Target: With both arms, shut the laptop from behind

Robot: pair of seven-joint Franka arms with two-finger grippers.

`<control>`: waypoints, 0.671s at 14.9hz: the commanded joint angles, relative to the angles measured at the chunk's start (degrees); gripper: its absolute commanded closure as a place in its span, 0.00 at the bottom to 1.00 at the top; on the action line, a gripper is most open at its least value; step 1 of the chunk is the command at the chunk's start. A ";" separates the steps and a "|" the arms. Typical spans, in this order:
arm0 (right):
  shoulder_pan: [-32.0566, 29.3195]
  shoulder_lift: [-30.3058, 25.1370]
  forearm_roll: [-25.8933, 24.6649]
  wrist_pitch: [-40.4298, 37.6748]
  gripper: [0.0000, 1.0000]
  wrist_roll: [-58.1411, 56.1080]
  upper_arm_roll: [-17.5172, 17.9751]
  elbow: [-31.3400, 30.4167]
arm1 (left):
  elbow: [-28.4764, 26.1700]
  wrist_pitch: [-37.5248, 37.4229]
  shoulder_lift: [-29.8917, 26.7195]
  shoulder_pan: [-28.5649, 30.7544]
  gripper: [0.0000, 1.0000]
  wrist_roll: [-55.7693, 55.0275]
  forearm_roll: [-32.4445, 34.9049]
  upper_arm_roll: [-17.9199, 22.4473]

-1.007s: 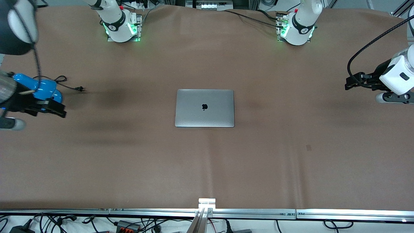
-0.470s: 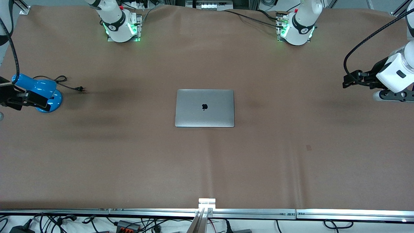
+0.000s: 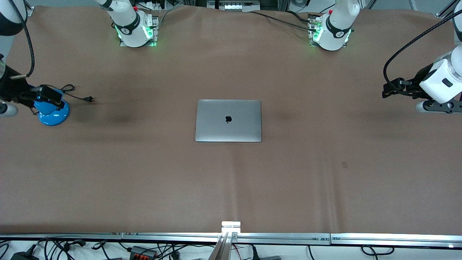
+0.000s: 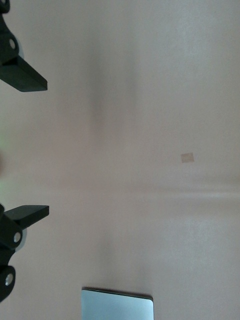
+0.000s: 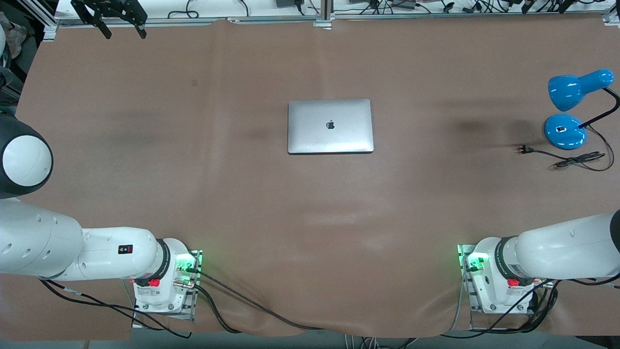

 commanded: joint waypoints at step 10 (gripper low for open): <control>0.79 -3.26 -1.12 -1.30 0.00 -0.75 0.31 -1.84 | -0.55 -1.49 -1.17 0.07 0.00 -0.72 -0.86 -0.03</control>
